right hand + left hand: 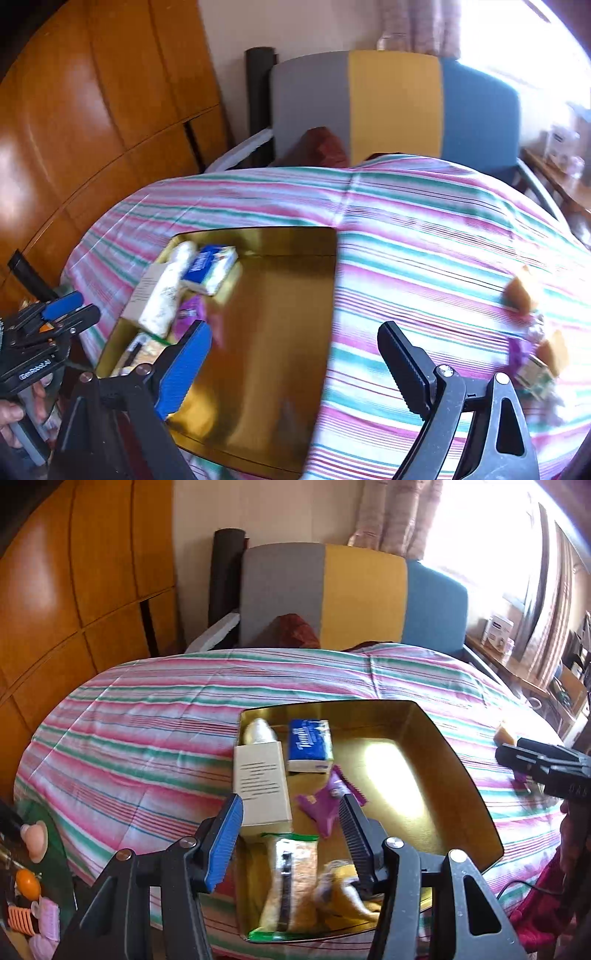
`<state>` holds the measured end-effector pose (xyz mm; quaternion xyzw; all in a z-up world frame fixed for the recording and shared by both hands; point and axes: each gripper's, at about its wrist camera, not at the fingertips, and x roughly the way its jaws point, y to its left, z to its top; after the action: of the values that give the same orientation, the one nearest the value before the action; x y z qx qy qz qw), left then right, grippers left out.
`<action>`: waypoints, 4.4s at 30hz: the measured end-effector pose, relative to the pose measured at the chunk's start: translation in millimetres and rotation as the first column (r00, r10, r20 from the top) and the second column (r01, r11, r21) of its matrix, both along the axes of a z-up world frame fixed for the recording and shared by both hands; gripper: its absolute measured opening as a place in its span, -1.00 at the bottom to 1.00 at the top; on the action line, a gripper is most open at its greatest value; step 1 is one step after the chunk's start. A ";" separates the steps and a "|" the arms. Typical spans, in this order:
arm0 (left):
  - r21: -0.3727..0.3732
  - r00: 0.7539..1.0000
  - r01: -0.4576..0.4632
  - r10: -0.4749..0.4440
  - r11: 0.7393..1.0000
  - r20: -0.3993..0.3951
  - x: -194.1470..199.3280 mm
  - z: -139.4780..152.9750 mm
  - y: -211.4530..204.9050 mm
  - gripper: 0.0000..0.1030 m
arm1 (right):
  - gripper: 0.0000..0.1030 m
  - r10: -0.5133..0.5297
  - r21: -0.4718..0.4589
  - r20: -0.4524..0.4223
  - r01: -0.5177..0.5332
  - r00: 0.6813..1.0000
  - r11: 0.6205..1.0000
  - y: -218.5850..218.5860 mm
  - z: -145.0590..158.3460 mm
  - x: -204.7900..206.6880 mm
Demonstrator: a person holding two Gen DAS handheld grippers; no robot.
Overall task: Organize objects
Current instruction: 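Move both grippers from the tray back toward the remaining items, then grasp the small green-and-white box with the left gripper, then carry the green box toward the tray with the left gripper while the right grasps the clear plastic bag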
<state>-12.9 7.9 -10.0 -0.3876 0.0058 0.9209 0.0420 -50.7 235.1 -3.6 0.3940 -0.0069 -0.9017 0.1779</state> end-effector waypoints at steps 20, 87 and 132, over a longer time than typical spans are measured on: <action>0.023 0.963 0.265 -0.266 0.964 0.039 -21.7 12.8 113.6 0.06 | 0.82 -0.529 -0.056 -0.030 0.527 0.848 0.848 229.8 8.9 4.9; 0.004 0.424 0.890 -0.832 0.456 0.357 -61.3 -100.1 437.1 -0.35 | 0.73 -0.555 -0.535 0.295 0.615 0.778 0.579 326.8 -46.9 14.5; 0.279 0.964 0.173 -0.220 0.945 0.148 -102.3 19.0 41.4 -0.42 | -0.28 -0.503 0.195 0.534 0.480 0.679 0.855 332.3 -109.7 -33.1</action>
<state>-115.2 49.2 9.0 -0.4565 -0.0818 0.8663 0.1855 -83.8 567.4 -113.2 0.6306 -0.1475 -0.7568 -0.0884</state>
